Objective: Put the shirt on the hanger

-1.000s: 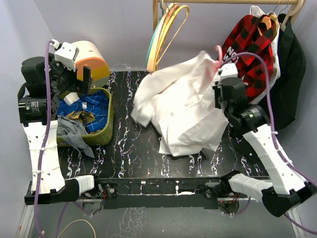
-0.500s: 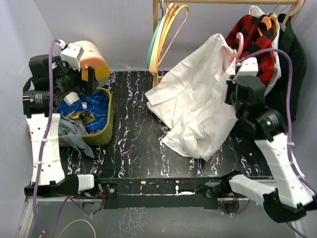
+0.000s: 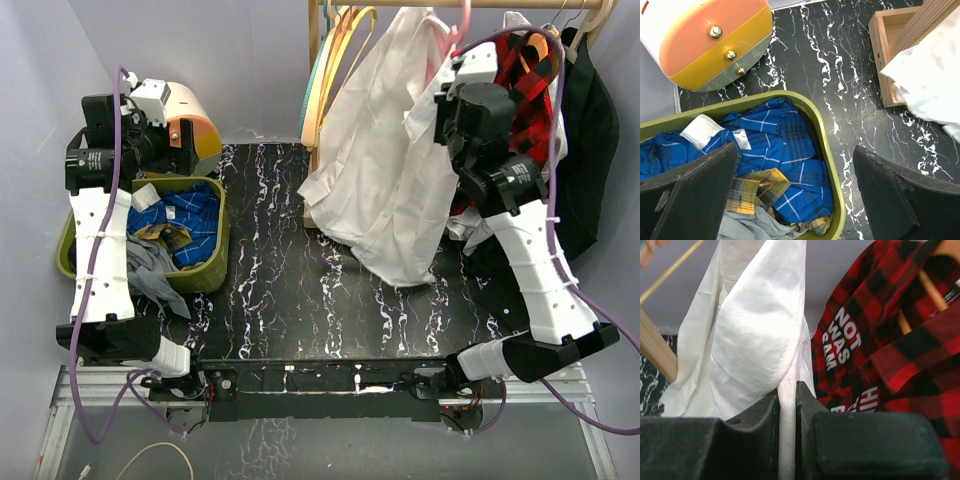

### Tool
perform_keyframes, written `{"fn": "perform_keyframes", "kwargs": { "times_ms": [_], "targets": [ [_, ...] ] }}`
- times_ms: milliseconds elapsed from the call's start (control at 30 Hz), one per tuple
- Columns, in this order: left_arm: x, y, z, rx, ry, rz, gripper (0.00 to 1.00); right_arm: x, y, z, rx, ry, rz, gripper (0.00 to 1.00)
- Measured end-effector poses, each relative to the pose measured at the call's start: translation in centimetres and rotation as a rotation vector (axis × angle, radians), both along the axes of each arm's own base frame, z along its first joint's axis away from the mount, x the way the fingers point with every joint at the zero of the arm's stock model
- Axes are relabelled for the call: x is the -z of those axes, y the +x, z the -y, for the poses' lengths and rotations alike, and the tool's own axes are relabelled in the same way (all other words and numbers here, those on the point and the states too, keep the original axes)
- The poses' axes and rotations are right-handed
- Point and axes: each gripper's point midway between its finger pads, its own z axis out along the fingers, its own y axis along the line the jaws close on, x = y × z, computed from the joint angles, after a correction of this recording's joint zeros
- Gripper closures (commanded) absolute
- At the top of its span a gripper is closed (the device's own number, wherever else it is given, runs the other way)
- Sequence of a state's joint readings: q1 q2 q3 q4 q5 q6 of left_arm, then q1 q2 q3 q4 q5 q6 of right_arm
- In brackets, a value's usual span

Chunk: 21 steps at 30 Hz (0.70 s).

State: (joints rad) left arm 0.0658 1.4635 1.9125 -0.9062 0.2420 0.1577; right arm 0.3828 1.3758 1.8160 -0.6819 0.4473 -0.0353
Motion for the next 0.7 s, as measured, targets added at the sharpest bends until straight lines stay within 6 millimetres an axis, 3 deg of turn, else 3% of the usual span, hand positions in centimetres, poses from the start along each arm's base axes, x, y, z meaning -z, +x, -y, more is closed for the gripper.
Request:
{"fn": "perform_keyframes", "kwargs": {
  "times_ms": [100,267,500,700],
  "targets": [
    [0.6,0.5,-0.3,-0.015,0.002,-0.019,0.03,-3.0,-0.3,1.2,0.02,0.005,0.072,0.92],
    [2.3,0.9,-0.3,-0.02,-0.003,-0.064,0.03,-4.8,1.0,3.8,0.054,0.015,0.096,0.92],
    [3.4,0.9,-0.3,-0.022,-0.006,-0.093,0.03,-2.2,4.7,6.0,0.068,0.062,0.032,0.92],
    [3.5,1.0,-0.3,-0.022,-0.006,-0.092,0.03,-0.9,6.0,7.7,0.066,0.113,0.006,0.92]
  ]
}}
